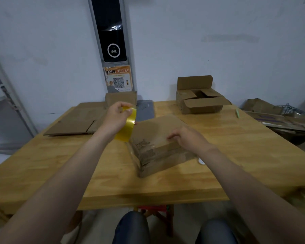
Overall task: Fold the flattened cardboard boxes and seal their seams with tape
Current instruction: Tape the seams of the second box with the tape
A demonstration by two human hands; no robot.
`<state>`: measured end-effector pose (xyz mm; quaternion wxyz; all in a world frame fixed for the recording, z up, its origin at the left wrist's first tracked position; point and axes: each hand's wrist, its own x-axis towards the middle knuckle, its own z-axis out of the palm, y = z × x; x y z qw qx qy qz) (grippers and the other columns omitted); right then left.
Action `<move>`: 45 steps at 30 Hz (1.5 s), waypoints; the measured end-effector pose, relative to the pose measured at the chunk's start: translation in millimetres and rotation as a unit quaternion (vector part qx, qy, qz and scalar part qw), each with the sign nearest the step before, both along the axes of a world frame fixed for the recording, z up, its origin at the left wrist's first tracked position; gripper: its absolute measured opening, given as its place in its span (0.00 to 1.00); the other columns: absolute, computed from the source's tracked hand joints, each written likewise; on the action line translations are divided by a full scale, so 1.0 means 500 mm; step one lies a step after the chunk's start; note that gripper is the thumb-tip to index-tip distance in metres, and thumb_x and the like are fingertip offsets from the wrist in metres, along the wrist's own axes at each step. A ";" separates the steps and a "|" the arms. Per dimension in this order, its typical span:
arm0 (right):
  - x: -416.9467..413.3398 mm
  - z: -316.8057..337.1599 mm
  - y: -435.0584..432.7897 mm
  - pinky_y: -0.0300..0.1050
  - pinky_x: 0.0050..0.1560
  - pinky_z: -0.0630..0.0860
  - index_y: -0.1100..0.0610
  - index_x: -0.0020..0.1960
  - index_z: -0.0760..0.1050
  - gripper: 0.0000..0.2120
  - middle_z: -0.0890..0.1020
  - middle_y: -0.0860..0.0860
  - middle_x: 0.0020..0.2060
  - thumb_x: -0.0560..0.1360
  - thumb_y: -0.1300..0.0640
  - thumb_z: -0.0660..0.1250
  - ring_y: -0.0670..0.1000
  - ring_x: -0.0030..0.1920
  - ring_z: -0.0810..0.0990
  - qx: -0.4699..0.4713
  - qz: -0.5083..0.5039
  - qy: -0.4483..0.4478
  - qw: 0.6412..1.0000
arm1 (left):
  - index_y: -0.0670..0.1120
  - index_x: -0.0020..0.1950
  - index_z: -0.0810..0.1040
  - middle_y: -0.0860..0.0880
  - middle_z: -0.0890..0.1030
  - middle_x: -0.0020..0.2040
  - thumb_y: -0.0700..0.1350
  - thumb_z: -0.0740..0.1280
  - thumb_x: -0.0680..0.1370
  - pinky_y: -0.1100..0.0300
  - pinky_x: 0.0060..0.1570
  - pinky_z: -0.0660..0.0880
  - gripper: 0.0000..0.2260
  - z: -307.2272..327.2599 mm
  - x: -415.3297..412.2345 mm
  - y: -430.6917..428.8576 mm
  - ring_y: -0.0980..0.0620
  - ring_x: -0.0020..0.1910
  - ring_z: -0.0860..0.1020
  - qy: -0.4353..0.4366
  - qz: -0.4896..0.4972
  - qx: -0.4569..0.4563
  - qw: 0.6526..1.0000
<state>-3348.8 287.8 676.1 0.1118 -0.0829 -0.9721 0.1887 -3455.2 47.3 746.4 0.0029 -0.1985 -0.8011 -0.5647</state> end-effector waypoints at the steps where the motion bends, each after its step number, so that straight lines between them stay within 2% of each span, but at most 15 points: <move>1: -0.004 -0.001 -0.002 0.55 0.62 0.77 0.38 0.55 0.83 0.16 0.83 0.40 0.60 0.82 0.55 0.60 0.50 0.62 0.77 0.007 -0.004 -0.001 1.000 | 0.61 0.52 0.80 0.46 0.83 0.59 0.49 0.67 0.82 0.40 0.60 0.78 0.06 -0.005 -0.006 -0.013 0.42 0.56 0.83 0.000 0.008 0.001 1.000; 6: -0.012 -0.002 -0.015 0.55 0.61 0.77 0.40 0.56 0.84 0.19 0.83 0.43 0.60 0.82 0.59 0.59 0.52 0.63 0.77 0.026 -0.002 0.014 1.000 | 0.56 0.53 0.79 0.48 0.80 0.59 0.47 0.67 0.82 0.54 0.49 0.75 0.04 -0.044 -0.008 -0.062 0.48 0.55 0.78 -0.001 0.035 -0.016 0.999; 10: 0.005 0.007 -0.039 0.58 0.64 0.73 0.43 0.61 0.82 0.17 0.79 0.45 0.65 0.82 0.60 0.61 0.57 0.67 0.69 0.077 0.003 0.039 0.996 | 0.59 0.51 0.80 0.47 0.83 0.59 0.52 0.68 0.76 0.39 0.61 0.78 0.05 -0.092 -0.008 -0.083 0.41 0.57 0.82 -0.040 0.032 -0.031 0.998; 14: 0.027 0.021 -0.095 0.54 0.66 0.70 0.43 0.61 0.82 0.13 0.79 0.44 0.63 0.82 0.53 0.63 0.57 0.66 0.68 0.091 0.005 0.062 0.994 | 0.57 0.52 0.80 0.47 0.80 0.62 0.48 0.67 0.82 0.40 0.63 0.76 0.04 -0.119 0.006 -0.086 0.41 0.59 0.81 -0.058 0.031 -0.031 0.997; 17: 0.046 0.023 -0.131 0.55 0.64 0.72 0.44 0.61 0.82 0.11 0.78 0.45 0.61 0.81 0.50 0.65 0.56 0.65 0.69 0.094 0.003 0.071 0.993 | 0.59 0.52 0.81 0.49 0.80 0.60 0.50 0.67 0.80 0.39 0.61 0.78 0.04 -0.134 0.012 -0.095 0.41 0.57 0.82 -0.044 0.036 -0.019 0.998; 19: 0.060 0.017 -0.141 0.54 0.58 0.76 0.44 0.59 0.82 0.10 0.78 0.46 0.57 0.81 0.51 0.65 0.54 0.61 0.73 0.058 -0.014 0.072 0.996 | 0.61 0.51 0.81 0.50 0.82 0.57 0.51 0.67 0.78 0.41 0.59 0.78 0.05 -0.133 0.017 -0.100 0.42 0.56 0.83 -0.021 0.029 -0.019 0.999; 21: 0.078 0.008 -0.138 0.53 0.53 0.80 0.44 0.56 0.82 0.09 0.79 0.45 0.51 0.80 0.52 0.65 0.52 0.55 0.79 0.014 -0.049 0.082 0.995 | 0.60 0.54 0.80 0.52 0.80 0.54 0.49 0.67 0.81 0.50 0.53 0.77 0.06 -0.125 0.023 -0.100 0.47 0.55 0.80 0.019 0.018 -0.027 0.999; 23: 0.096 -0.009 -0.129 0.53 0.52 0.81 0.45 0.59 0.80 0.10 0.83 0.47 0.49 0.80 0.52 0.65 0.53 0.52 0.82 -0.026 -0.085 0.059 0.994 | 0.56 0.57 0.80 0.50 0.77 0.52 0.47 0.66 0.83 0.54 0.46 0.73 0.06 -0.118 0.018 -0.095 0.48 0.52 0.76 0.082 0.004 -0.051 0.995; 27: 0.126 -0.045 -0.121 0.50 0.46 0.78 0.47 0.73 0.66 0.22 0.80 0.50 0.52 0.81 0.46 0.64 0.53 0.47 0.80 -0.132 -0.111 -0.079 0.982 | 0.58 0.58 0.76 0.49 0.70 0.58 0.48 0.64 0.84 0.61 0.47 0.69 0.06 -0.098 0.022 -0.061 0.56 0.51 0.72 0.153 -0.056 -0.117 0.980; 30: 0.136 -0.067 -0.129 0.49 0.43 0.78 0.46 0.77 0.60 0.27 0.78 0.53 0.58 0.81 0.46 0.65 0.52 0.43 0.81 -0.201 -0.087 -0.121 0.968 | 0.57 0.59 0.75 0.50 0.67 0.60 0.48 0.63 0.85 0.55 0.54 0.67 0.05 -0.101 0.019 -0.027 0.50 0.56 0.71 0.150 -0.100 -0.181 0.967; 35: 0.140 -0.092 -0.119 0.52 0.63 0.76 0.45 0.81 0.55 0.34 0.71 0.54 0.74 0.81 0.45 0.67 0.55 0.67 0.77 -0.249 -0.074 -0.121 0.958 | 0.56 0.60 0.75 0.51 0.65 0.61 0.48 0.62 0.85 0.54 0.52 0.67 0.06 -0.114 0.008 -0.010 0.49 0.57 0.70 0.151 -0.116 -0.286 0.939; 38: 0.134 -0.100 -0.115 0.55 0.60 0.79 0.41 0.82 0.49 0.38 0.64 0.50 0.79 0.80 0.46 0.68 0.57 0.67 0.77 -0.288 -0.067 -0.110 0.949 | 0.55 0.61 0.75 0.51 0.65 0.61 0.49 0.62 0.85 0.54 0.50 0.66 0.06 -0.116 0.004 -0.014 0.50 0.55 0.70 0.150 -0.106 -0.279 0.942; 40: 0.124 -0.099 -0.116 0.51 0.58 0.79 0.40 0.83 0.47 0.39 0.59 0.46 0.81 0.81 0.49 0.68 0.55 0.69 0.75 -0.323 -0.062 -0.098 0.939 | 0.55 0.61 0.75 0.51 0.65 0.60 0.49 0.62 0.85 0.54 0.49 0.66 0.06 -0.118 0.001 -0.018 0.50 0.54 0.70 0.151 -0.100 -0.276 0.944; 42: 0.104 -0.098 -0.114 0.47 0.56 0.78 0.42 0.83 0.47 0.39 0.61 0.46 0.80 0.81 0.52 0.68 0.46 0.66 0.75 -0.364 -0.063 -0.082 0.926 | 0.56 0.61 0.75 0.51 0.66 0.60 0.50 0.63 0.85 0.54 0.48 0.66 0.06 -0.121 -0.001 -0.021 0.50 0.52 0.72 0.151 -0.093 -0.273 0.945; 45: 0.069 -0.085 -0.100 0.47 0.59 0.75 0.42 0.83 0.48 0.39 0.63 0.48 0.79 0.81 0.56 0.67 0.52 0.73 0.70 -0.416 -0.073 -0.050 0.905 | 0.57 0.61 0.75 0.50 0.67 0.59 0.50 0.63 0.85 0.55 0.48 0.67 0.06 -0.120 -0.003 -0.019 0.50 0.51 0.73 0.140 -0.095 -0.265 0.949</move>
